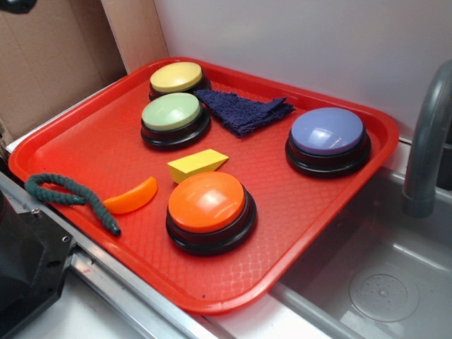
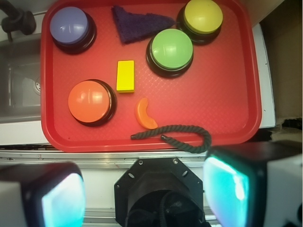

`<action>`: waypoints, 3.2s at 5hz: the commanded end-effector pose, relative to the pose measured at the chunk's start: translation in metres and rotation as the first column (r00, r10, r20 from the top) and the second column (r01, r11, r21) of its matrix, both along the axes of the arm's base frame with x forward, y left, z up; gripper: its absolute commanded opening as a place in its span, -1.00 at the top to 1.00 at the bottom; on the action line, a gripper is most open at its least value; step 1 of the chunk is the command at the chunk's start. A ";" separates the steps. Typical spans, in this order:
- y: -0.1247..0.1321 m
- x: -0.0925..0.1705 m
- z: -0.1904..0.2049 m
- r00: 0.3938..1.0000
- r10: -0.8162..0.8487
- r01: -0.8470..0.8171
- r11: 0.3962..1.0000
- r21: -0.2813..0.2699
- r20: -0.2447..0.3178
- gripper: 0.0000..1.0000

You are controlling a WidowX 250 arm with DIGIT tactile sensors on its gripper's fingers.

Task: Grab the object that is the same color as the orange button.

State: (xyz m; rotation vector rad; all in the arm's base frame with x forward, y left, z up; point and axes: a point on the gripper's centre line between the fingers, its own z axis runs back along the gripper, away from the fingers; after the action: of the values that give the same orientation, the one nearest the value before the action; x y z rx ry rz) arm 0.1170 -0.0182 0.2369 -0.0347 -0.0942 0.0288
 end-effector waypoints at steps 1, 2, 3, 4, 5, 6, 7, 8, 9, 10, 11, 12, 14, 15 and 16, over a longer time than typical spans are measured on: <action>0.000 0.000 0.000 1.000 0.000 0.000 1.000 0.000 0.000 -1.00; -0.003 0.010 -0.028 0.998 -0.031 0.028 0.998 0.049 0.060 -1.00; -0.002 0.017 -0.065 0.984 -0.140 0.139 0.990 0.021 0.112 -1.00; 0.005 0.028 -0.109 0.971 -0.207 0.204 0.978 0.035 0.120 -1.00; 0.008 0.035 -0.136 0.955 -0.260 0.257 0.966 0.037 0.142 -1.00; 0.015 0.045 -0.169 0.951 -0.271 0.257 0.960 0.111 0.145 -1.00; 0.016 0.049 -0.187 0.948 -0.269 0.251 0.960 0.122 0.168 -1.00; 0.017 0.054 -0.207 0.948 -0.274 0.257 0.959 0.121 0.159 -1.00; 0.013 0.052 -0.216 0.948 -0.283 0.272 0.958 0.095 0.147 -1.00; 0.012 0.052 -0.222 0.945 -0.297 0.281 0.951 0.125 0.139 -1.00; 0.012 0.052 -0.221 0.946 -0.289 0.271 0.953 0.132 0.146 1.00; 0.015 0.054 -0.222 0.945 -0.291 0.275 0.954 0.115 0.152 1.00; 0.017 0.052 -0.223 0.952 -0.274 0.255 0.956 0.143 0.136 1.00; 0.018 0.055 -0.204 0.962 -0.229 0.213 0.971 0.110 0.152 1.00; 0.021 0.062 -0.176 0.980 -0.116 0.110 0.993 0.043 0.161 1.00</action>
State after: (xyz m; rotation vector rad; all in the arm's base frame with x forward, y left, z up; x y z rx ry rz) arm 0.1689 0.0019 0.0529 -0.0113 -0.2200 -0.0873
